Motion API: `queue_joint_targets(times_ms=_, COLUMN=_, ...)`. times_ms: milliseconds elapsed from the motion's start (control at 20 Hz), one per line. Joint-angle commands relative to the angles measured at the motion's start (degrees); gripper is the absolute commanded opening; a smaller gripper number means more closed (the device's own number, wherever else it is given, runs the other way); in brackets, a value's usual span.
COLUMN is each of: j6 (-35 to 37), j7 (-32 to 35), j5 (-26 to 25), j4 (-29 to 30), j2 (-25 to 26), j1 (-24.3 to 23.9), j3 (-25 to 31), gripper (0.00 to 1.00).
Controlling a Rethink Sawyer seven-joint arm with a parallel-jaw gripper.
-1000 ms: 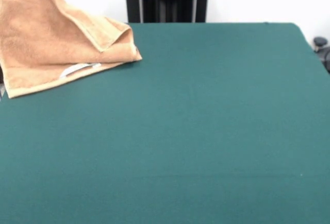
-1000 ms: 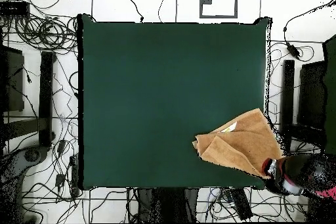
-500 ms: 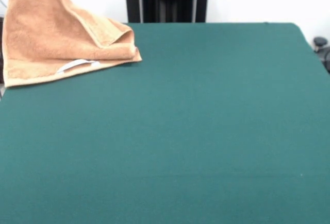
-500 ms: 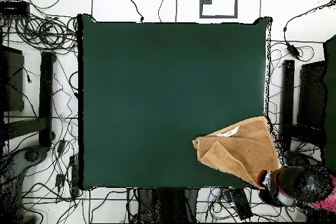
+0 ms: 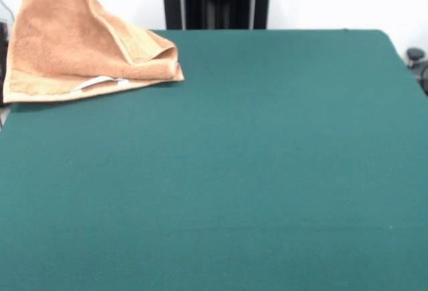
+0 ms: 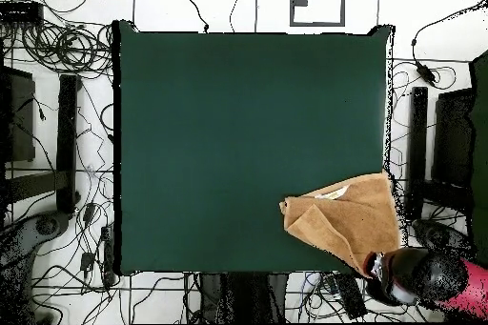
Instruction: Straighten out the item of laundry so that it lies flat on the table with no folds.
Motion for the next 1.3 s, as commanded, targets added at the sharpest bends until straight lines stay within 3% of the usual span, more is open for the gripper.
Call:
queue_joint_targets(times_ms=50, j6=-2.45, j7=-5.10, j5=-1.22, j4=8.46, j2=0.27, j1=2.39, j3=2.55, gripper=0.00)
queue_joint_targets(times_ms=550, j6=-2.34, j7=-6.71, j5=-2.02, j4=13.33, j2=-3.39, j1=-0.22, j3=1.41, gripper=0.00)
queue_joint_targets(times_ms=1300, j6=-13.48, j7=-6.66, j5=-8.15, j4=21.01, j2=-0.52, j1=-9.48, j3=2.14, gripper=0.00)
